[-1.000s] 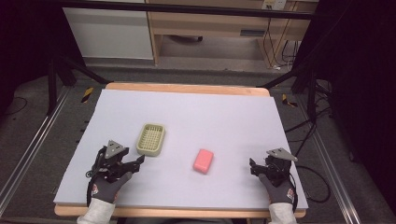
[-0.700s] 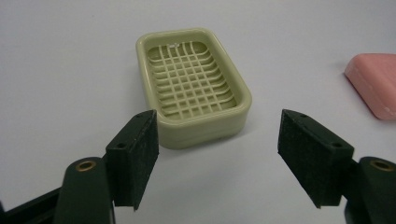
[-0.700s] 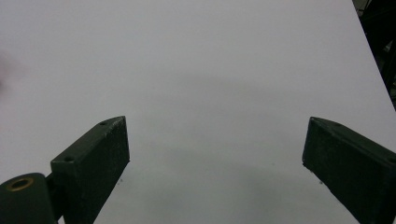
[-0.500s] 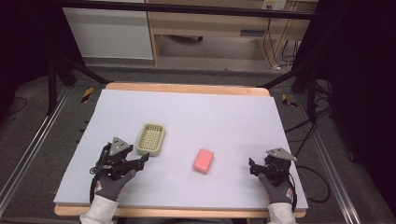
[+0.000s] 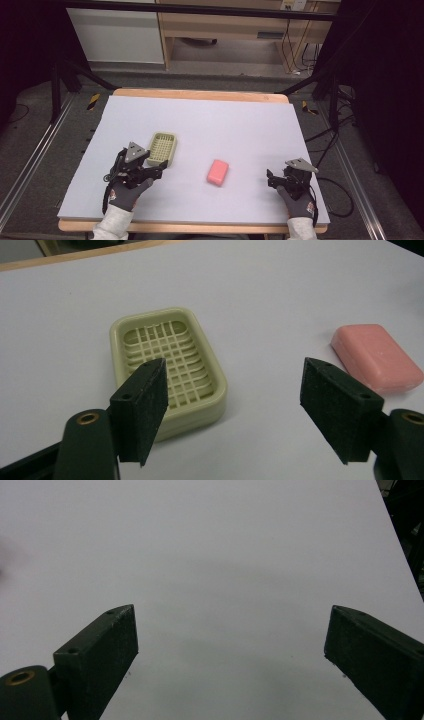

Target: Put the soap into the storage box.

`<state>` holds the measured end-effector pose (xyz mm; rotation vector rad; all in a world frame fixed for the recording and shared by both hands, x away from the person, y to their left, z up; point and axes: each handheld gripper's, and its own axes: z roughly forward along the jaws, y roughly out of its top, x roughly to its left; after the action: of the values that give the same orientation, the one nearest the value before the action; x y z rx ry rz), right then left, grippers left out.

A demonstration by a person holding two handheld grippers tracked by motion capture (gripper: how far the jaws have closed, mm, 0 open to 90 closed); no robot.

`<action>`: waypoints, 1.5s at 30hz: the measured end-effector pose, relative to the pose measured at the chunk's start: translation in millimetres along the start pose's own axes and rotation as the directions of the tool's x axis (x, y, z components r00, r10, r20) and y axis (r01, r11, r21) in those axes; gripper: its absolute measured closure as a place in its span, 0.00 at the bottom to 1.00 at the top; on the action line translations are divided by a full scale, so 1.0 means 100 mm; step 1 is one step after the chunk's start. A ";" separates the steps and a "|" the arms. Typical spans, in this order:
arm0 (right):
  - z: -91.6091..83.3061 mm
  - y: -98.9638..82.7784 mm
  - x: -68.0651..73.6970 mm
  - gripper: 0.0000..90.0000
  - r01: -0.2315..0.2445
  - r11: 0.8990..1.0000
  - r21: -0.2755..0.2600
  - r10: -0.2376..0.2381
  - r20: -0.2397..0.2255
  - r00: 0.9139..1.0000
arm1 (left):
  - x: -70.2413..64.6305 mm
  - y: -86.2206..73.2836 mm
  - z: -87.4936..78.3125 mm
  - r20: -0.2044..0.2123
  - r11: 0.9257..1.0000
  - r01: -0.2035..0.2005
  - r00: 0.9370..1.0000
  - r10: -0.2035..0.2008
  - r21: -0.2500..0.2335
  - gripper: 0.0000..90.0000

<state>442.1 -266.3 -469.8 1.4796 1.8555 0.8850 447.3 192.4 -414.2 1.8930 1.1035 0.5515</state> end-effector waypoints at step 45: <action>0.01 0.01 0.00 0.08 -0.002 1.000 0.004 0.002 -0.004 1.000 | -0.58 0.22 0.42 0.076 0.997 -0.079 0.994 0.077 0.021 0.27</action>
<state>443.1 -266.3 -469.8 1.4839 1.8596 0.8865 457.8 118.1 -415.7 1.9680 0.9954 0.5084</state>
